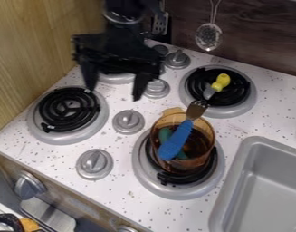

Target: MOVE THE KNIFE WITH YELLOW HANDLE FROM TOP RIGHT BURNER INTO THE LIGHT BROWN POT

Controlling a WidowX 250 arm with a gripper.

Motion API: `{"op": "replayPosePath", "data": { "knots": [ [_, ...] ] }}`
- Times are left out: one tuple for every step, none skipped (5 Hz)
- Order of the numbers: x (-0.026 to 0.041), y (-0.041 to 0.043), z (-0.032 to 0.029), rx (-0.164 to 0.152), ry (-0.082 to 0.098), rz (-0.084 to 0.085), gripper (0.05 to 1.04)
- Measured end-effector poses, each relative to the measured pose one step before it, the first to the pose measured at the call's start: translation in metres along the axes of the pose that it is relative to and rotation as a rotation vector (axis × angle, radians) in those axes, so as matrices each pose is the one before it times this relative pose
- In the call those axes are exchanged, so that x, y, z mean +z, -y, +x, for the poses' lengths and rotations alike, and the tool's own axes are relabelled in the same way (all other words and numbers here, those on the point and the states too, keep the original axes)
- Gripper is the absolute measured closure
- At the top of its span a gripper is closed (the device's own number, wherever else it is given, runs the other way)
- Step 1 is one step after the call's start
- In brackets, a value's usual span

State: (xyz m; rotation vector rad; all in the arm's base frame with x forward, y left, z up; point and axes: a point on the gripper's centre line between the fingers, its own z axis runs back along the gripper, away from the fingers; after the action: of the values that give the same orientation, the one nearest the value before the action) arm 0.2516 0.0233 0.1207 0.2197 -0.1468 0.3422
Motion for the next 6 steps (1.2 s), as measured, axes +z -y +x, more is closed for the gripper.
{"op": "replayPosePath", "data": {
  "knots": [
    [0.00507,0.01736,0.01506,-0.0894,0.0250,-0.0331,0.084],
    [0.00075,0.01456,0.01583,-0.0732,0.0441,-0.0278,0.084],
    [-0.01379,0.03240,0.01452,-0.1252,0.0811,-0.0312,0.084],
    [-0.02023,0.01414,0.01314,-0.0669,0.0638,-0.0271,0.084],
    [-0.01268,0.01201,0.01079,-0.0949,0.0340,0.0127,0.084],
    [-0.00699,0.00597,0.02577,-0.0370,0.0469,0.0132,0.084]
  ]
}}
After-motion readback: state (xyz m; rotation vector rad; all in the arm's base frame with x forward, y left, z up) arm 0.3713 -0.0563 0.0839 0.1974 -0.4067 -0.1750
